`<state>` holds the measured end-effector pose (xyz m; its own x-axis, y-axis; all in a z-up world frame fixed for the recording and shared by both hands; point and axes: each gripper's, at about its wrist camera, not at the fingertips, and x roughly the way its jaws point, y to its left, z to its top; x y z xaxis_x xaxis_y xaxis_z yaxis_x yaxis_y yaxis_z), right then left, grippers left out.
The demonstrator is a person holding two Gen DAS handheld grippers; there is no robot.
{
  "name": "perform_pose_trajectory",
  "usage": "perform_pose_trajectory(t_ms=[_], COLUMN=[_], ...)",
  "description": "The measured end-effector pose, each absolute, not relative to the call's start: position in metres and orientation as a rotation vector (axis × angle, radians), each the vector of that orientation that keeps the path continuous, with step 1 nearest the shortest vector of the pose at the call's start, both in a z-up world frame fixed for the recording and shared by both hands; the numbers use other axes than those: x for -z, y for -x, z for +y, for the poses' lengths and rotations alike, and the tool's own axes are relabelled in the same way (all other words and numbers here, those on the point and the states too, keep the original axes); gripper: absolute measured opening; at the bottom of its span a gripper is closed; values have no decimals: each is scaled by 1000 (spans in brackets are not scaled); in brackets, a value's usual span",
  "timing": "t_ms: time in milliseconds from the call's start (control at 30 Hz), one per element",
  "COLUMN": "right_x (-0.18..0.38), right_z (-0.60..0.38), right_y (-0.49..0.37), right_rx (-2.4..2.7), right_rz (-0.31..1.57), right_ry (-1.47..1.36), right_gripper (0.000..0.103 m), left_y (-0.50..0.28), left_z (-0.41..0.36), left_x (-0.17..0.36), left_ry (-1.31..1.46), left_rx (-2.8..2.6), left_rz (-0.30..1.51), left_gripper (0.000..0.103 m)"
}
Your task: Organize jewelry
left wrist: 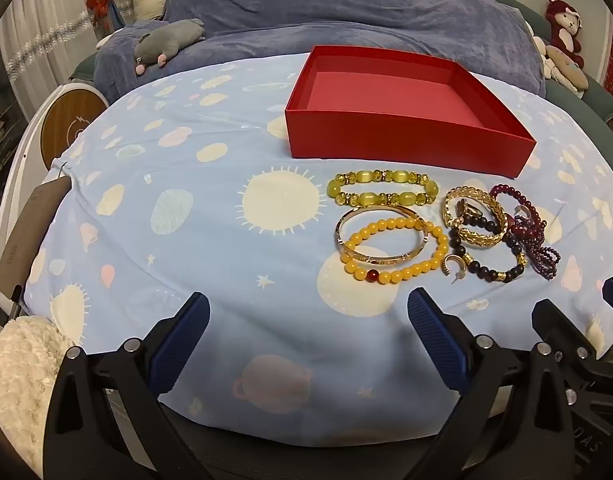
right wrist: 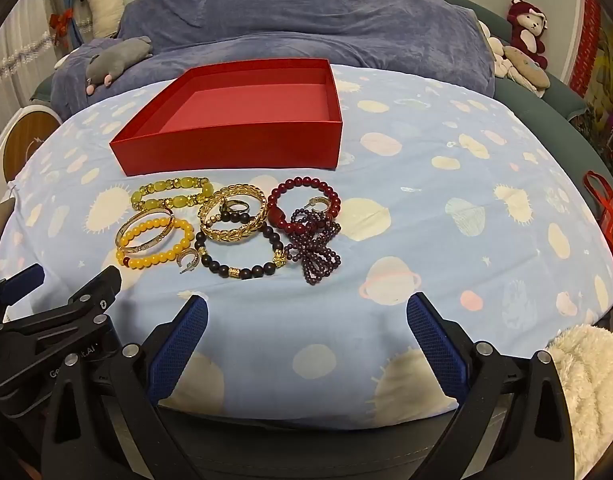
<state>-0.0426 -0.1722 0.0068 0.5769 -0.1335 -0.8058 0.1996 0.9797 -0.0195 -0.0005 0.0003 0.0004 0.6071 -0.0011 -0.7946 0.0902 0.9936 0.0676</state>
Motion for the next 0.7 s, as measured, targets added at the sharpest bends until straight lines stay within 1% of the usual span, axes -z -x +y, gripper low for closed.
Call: perform_pose_trajectory(t_ms=[700], right_x=[-6], right_z=[-172], right_y=[43], right_rx=[194], right_rz=[935], right_ry=[-78], right_gripper=[96], left_y=[-4], left_z=[4], left_x=[1], left_ry=[-114], left_rx=[45], left_rz=[921], left_gripper=[95])
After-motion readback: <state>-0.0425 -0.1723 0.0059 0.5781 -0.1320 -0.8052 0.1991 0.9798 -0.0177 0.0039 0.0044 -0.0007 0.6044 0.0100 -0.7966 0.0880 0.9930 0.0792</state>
